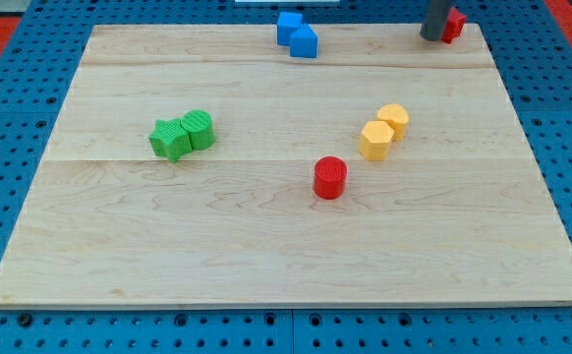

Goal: Push the red circle towards the center

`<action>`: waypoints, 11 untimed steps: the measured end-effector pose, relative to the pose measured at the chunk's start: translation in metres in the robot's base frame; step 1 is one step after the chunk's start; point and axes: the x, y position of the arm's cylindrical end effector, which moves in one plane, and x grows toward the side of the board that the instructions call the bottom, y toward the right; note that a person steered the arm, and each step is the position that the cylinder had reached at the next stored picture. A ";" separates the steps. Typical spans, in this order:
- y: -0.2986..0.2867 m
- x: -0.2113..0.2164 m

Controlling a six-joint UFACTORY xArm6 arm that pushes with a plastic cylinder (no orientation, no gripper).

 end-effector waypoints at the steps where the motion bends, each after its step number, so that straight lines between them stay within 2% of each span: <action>1: 0.001 0.024; 3: 0.031 0.101; 6: 0.012 0.235; 9: -0.062 0.303; 11: -0.103 0.313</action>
